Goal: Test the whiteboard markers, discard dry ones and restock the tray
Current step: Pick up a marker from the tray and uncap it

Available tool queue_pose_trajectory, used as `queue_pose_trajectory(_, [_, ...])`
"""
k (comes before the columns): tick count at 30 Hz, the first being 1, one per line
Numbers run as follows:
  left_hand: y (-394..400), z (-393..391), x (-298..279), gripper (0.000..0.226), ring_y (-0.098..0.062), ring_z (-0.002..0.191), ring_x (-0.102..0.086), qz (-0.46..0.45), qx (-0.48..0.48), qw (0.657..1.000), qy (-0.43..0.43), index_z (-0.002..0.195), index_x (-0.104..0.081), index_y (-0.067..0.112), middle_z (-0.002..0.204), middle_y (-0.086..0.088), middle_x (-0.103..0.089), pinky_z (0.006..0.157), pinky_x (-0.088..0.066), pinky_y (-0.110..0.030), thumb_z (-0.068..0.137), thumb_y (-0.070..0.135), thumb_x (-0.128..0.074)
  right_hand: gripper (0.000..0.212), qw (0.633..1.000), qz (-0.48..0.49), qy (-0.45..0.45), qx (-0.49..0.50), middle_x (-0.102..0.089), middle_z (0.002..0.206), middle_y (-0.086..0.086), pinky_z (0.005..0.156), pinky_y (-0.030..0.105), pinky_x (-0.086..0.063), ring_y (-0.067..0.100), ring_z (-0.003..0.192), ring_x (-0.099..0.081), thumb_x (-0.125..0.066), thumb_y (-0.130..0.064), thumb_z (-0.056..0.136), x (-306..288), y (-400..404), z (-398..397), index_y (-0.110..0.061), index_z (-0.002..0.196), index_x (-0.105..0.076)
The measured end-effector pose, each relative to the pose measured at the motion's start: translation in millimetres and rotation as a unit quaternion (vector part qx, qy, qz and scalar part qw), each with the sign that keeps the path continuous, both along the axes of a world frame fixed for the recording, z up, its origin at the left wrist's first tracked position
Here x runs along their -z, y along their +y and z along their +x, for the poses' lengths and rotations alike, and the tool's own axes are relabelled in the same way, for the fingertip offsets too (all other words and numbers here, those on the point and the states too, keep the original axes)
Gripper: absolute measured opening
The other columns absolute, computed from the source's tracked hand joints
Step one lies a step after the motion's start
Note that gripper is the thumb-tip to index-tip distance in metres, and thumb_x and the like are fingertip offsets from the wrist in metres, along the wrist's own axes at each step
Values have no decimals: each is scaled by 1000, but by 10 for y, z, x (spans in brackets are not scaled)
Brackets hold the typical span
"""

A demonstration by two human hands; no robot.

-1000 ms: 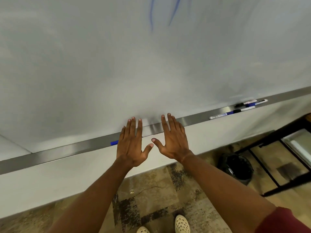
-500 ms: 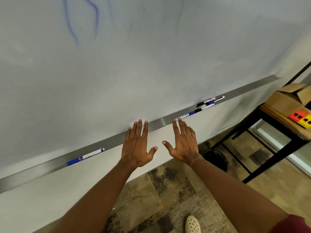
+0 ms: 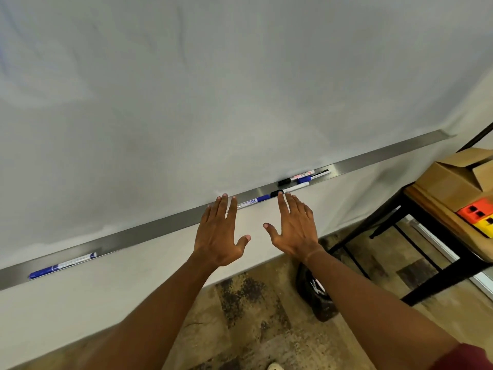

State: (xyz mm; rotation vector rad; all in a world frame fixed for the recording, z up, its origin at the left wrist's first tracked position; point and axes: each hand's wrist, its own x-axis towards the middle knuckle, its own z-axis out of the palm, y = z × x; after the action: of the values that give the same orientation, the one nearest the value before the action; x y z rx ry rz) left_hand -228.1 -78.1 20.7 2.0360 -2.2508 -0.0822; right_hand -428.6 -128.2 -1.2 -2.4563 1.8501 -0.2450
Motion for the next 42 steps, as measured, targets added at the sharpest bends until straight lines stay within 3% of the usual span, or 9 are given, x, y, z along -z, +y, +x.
queue_pose_trajectory(12, [-412, -251, 69, 96, -23, 144, 12, 15, -3, 1000, 21, 149, 11, 16, 157, -7, 13, 118, 2, -38, 85, 65, -42, 75, 999, 14, 31, -21, -25, 155, 8, 115, 39, -19, 25, 143, -22, -48, -49, 92, 58, -783, -282, -13, 150, -17])
queue_pose_trajectory(22, [-625, -159, 295, 97, -23, 145, 11, 37, 8, 999, 34, 149, 11, 15, 158, -9, 12, 118, 1, -38, 84, 64, -42, 56, 993, 26, 101, -61, -50, 137, 7, 107, 37, -34, 24, 127, -44, -55, -10, 84, 263, -1229, -227, -14, 138, -43])
queue_pose_trajectory(31, [-661, -73, 391, 97, -22, 144, 15, 57, 8, 997, 43, 148, 15, 15, 157, -8, 17, 118, 0, -39, 86, 64, -40, 37, 988, 37, 125, -77, -50, 123, 9, 96, 37, -45, 25, 110, -51, -56, -5, 85, 250, -1460, -187, -12, 122, -55])
queue_pose_trajectory(42, [-707, -92, 329, 91, -21, 145, 11, 55, 13, 997, 52, 150, 8, 15, 158, -6, 11, 118, 0, -37, 88, 60, -42, 35, 994, -13, 74, -82, -65, 110, 10, 96, 40, -42, 29, 106, -55, -60, 0, 83, 144, -1428, -250, -11, 116, -62])
